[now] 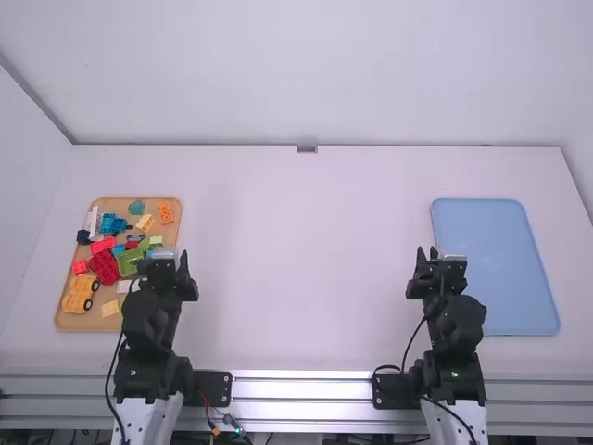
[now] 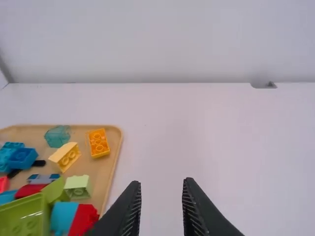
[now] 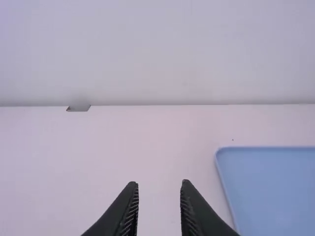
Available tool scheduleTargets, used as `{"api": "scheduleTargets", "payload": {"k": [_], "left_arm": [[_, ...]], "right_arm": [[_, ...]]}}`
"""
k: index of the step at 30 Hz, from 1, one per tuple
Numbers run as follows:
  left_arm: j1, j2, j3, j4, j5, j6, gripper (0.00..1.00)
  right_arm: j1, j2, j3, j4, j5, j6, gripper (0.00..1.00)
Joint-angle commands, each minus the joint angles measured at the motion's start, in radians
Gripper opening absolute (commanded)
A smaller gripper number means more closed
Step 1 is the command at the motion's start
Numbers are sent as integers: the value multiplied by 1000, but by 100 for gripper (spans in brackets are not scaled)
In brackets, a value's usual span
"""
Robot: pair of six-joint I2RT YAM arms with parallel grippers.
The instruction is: Assemble lego blocks to make yellow taxi
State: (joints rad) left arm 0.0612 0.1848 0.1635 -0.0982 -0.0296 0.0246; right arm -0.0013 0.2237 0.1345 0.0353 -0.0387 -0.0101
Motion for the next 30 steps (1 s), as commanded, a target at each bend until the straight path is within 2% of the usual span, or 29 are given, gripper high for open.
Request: {"api": "scheduleTargets", "payload": {"k": [1,7,15,18,25,30], "left_arm": [[30,53,73,-22,-22,22,27],[110,201,206,-115,-22,60,38],[310,443,389,-211,36,117,54],[394,539,457,-250,-3,135,61],[494,693,560,-338,-101,152,73],[587,785,625,-366,-77,220,82]], "right_arm": [[-4,46,67,10,-22,-6,27],[-6,146,146,29,-47,-11,38],[-9,298,262,66,-83,-19,55],[-10,363,311,78,-98,-21,62],[-13,482,396,106,-123,-27,74],[-14,555,451,120,-140,-40,82]]}}
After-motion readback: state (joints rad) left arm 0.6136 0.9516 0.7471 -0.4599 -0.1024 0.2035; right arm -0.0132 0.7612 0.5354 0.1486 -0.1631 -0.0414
